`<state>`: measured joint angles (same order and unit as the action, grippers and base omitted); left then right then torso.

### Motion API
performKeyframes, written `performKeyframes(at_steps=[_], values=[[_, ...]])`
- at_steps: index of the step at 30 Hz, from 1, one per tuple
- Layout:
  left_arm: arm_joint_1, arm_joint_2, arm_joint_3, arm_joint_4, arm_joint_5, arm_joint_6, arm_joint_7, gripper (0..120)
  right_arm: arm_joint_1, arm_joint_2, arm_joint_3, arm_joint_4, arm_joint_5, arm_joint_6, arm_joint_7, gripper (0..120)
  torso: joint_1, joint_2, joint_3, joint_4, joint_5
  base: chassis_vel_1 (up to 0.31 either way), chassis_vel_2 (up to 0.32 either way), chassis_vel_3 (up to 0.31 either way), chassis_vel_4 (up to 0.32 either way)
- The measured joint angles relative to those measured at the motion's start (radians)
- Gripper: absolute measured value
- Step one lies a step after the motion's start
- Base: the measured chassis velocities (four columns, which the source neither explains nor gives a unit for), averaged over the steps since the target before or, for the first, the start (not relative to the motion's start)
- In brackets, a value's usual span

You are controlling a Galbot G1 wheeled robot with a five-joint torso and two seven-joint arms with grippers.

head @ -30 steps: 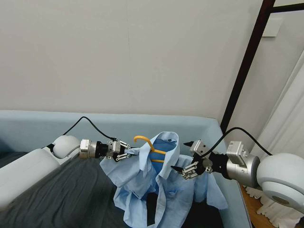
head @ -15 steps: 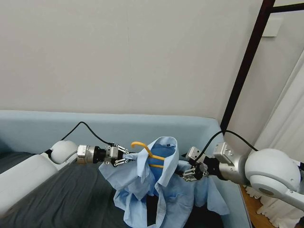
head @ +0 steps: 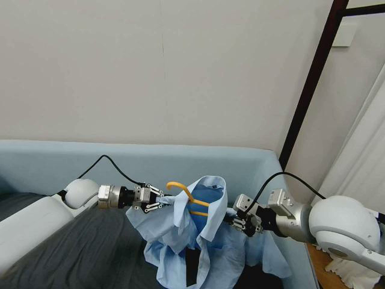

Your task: Pick up the clothes from the sofa and hang them on the clothes hanger.

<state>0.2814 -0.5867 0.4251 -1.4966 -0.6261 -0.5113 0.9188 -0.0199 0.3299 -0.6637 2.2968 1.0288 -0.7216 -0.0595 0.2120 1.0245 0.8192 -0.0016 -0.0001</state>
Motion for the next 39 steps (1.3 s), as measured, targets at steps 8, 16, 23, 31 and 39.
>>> performKeyframes(at_steps=[8,16,23,31,39], values=[[0.015,0.019,-0.005,-0.012,0.0,-0.001,-0.006,1,-0.016,0.004,0.009,0.013,0.005,0.008,0.001,2,0.0,0.0,0.0,0.0001,0.0,0.0,0.0,0.0,0.0],[0.03,0.027,-0.011,-0.006,0.026,-0.049,-0.107,18,-0.074,-0.011,0.055,0.03,-0.01,0.034,0.016,2,0.0,0.0,0.0,0.0001,0.0,0.0,0.0,0.0,0.0],[0.027,0.048,-0.018,-0.021,0.035,-0.064,-0.203,45,-0.167,-0.025,0.175,0.051,0.004,0.038,0.039,2,0.0,0.0,0.0,0.0001,0.0,0.0,0.0,0.0,0.0],[0.034,0.092,-0.053,-0.047,0.036,-0.071,-0.285,70,-0.267,-0.035,0.288,0.049,0.039,0.034,0.056,2,0.0,0.0,0.0,0.0,0.0,0.0,0.0,0.0,0.0],[0.145,0.167,-0.1,-0.163,0.046,-0.097,-0.492,98,-0.465,-0.004,0.459,0.024,0.122,0.013,0.15,2,0.0,0.0,0.0,0.0002,0.0003,0.0,0.0,0.0,0.0]])
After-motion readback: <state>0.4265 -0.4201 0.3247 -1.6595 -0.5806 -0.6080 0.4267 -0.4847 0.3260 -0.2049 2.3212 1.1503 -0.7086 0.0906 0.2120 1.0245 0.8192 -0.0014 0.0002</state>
